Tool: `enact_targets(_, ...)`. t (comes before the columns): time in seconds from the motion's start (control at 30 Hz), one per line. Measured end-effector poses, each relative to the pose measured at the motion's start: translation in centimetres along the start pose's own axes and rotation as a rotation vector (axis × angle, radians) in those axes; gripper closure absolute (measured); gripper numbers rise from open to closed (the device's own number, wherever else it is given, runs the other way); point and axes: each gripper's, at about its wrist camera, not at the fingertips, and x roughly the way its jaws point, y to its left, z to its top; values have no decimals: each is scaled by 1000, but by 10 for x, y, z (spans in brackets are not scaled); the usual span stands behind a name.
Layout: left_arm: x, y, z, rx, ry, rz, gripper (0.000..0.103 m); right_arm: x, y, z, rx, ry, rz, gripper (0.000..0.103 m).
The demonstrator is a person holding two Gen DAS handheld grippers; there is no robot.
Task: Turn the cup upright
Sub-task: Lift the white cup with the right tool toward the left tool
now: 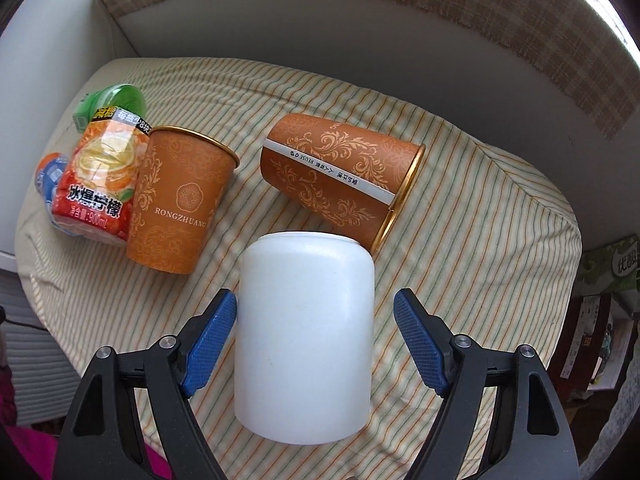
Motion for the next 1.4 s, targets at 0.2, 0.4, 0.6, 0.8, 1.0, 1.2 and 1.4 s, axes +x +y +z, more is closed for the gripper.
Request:
enact_targets(0.2, -5, 12, -3, -29, -8, 8, 0, 11, 13, -4, -29, 38, -4, 30)
enact_targets(0.4, -12, 14, -4, -44, -27, 4, 0, -5, 38, -24, -131, 6, -60, 30)
enact_targets(0.6, -23, 21, -10, -74, -41, 10, 0, -29, 90, -54, -399, -55, -117, 30)
enact_targets(0.8, -41, 28, -22, -93, -58, 31, 0, -36, 158, -79, -668, -85, -135, 30)
enact_targets(1.0, -63, 38, -33, -116, -80, 61, 0, -24, 203, -93, -838, -67, -132, 30)
enact_targets(1.2, -76, 47, -40, -124, -88, 88, 0, -8, 227, -97, -895, -15, -122, 30)
enact_targets(1.4, -78, 48, -41, -116, -82, 86, 0, -10, 223, -94, -879, -21, -99, 30)
